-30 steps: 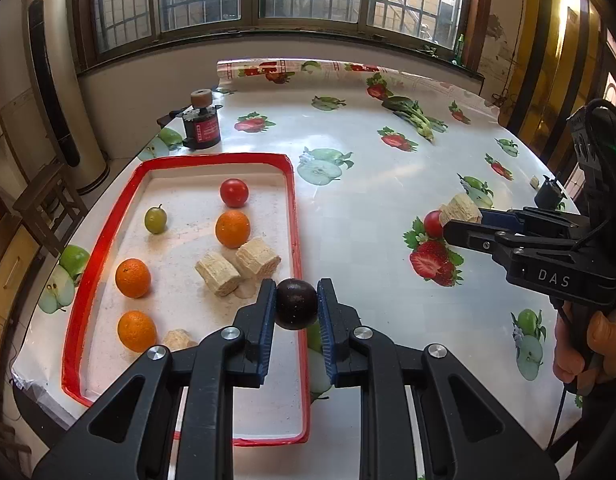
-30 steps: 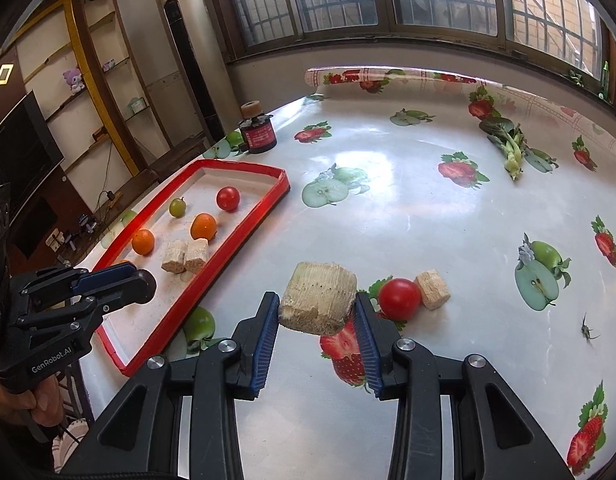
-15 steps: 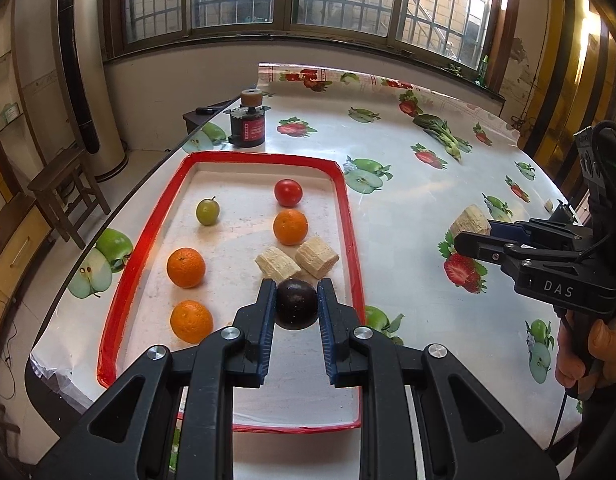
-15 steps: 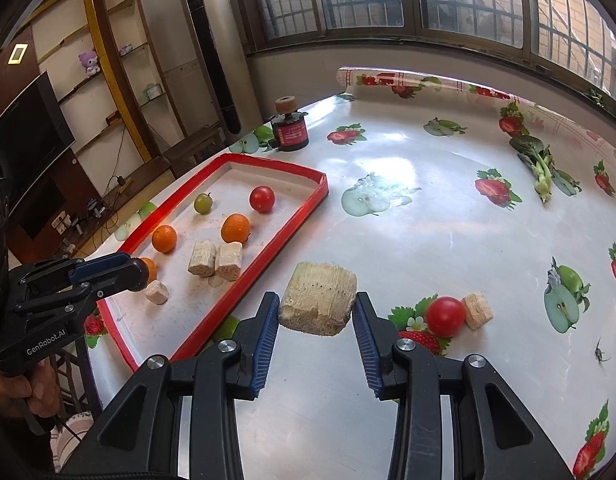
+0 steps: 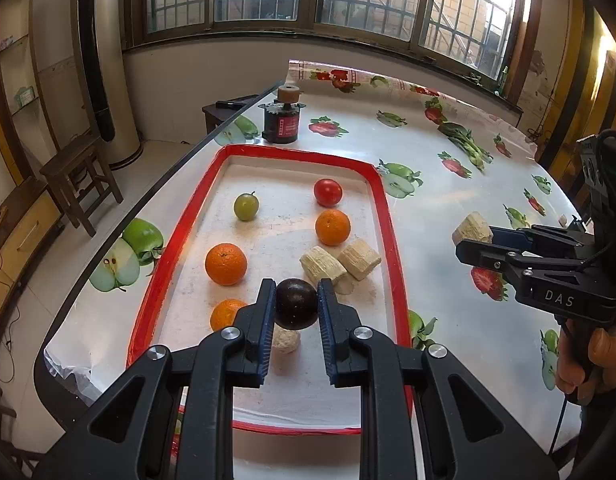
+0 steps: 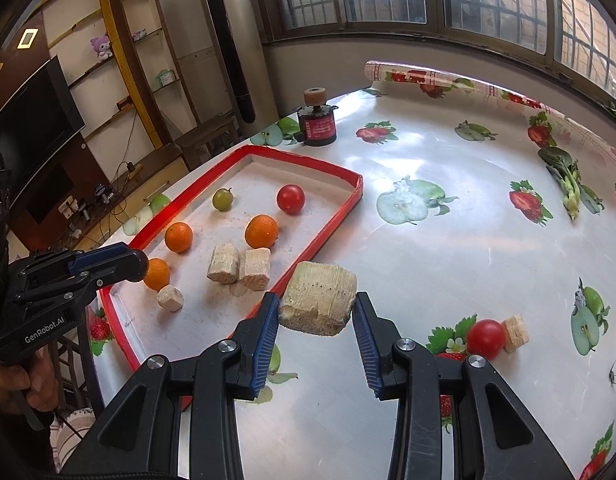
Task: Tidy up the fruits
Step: 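Carry the dark plum and the cream cube over the tray with both grippers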
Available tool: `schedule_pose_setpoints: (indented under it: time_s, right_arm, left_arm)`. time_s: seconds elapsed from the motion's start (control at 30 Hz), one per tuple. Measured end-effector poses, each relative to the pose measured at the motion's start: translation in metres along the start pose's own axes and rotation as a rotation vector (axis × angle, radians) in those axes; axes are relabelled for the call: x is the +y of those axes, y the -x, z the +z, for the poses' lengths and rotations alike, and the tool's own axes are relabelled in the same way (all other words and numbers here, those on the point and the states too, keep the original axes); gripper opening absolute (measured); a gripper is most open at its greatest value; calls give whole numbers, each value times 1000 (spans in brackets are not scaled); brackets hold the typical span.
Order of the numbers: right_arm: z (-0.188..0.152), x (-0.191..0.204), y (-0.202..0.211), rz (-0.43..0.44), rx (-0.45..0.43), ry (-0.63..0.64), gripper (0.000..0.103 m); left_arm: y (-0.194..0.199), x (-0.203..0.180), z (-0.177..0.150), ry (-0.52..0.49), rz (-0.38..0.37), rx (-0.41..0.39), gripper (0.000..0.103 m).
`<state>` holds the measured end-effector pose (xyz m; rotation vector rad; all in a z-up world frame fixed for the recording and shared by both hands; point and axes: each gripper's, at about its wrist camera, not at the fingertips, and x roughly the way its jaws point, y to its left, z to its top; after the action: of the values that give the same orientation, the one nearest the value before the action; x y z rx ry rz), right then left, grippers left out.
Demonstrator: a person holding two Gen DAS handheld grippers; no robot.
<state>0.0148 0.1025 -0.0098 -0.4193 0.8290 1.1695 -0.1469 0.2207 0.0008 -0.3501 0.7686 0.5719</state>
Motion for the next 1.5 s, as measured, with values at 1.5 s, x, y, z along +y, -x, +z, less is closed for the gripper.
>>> schedule_pose_setpoints:
  time_s: [1.5]
  right_arm:
    - [79, 7, -131, -1, 119, 70, 39]
  left_arm:
    - [-104, 30, 45, 56, 42, 137, 18]
